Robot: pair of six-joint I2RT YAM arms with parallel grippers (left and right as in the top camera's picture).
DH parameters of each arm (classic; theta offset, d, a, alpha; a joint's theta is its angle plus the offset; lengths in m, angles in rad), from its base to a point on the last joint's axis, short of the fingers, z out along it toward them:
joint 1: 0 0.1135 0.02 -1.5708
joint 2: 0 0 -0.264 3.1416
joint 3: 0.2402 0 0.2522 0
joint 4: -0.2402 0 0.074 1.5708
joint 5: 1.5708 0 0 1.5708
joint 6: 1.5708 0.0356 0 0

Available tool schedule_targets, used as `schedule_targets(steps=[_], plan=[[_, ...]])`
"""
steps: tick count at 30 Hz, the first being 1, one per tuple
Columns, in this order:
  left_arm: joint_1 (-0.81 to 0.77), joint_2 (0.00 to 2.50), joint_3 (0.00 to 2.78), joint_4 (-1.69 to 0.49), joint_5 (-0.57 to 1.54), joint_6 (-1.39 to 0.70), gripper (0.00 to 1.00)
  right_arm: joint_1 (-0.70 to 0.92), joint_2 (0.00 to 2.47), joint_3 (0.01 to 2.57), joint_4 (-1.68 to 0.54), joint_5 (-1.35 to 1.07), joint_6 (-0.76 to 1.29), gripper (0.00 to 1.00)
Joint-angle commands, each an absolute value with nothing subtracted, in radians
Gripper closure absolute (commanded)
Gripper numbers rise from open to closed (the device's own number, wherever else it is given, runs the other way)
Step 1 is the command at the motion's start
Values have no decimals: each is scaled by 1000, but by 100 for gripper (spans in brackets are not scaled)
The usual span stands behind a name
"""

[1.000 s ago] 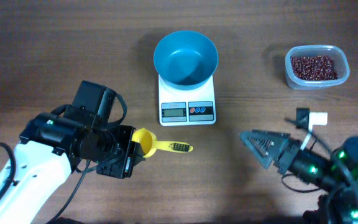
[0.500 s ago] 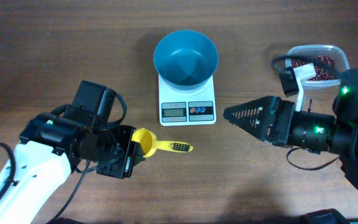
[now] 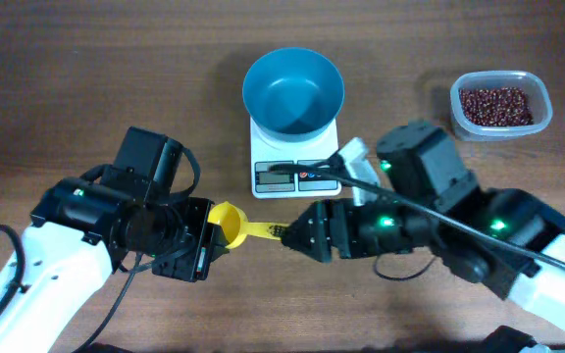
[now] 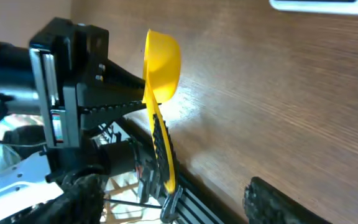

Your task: Scoop item into bowl and weigh 50g on scale

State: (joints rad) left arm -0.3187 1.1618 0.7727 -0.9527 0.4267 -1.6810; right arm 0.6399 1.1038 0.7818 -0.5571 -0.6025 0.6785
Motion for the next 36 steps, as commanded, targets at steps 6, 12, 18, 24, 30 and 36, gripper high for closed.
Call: schedule_targets(steps=[6,12,18,24,30,36], plan=[[-323,1167,782,-951,472,-1761,100,696,1171,801,-443,-559,795,40],[-323,1167,782,-951,536,-1761,100,696,1188,801,-368,-555,796,55],[-323,1167,782,-950,563,-1841,100,696,1188,801,-353,-540,829,64],[-323,1167,782,-867,561,-1879,100,696,1188,801,-350,-540,841,67],[-323,1167,781,-870,557,-1774,100,696,1188,801,-351,-544,851,70],[-323,1167,781,-884,554,-1751,100,696,1188,801,-351,-565,851,73]])
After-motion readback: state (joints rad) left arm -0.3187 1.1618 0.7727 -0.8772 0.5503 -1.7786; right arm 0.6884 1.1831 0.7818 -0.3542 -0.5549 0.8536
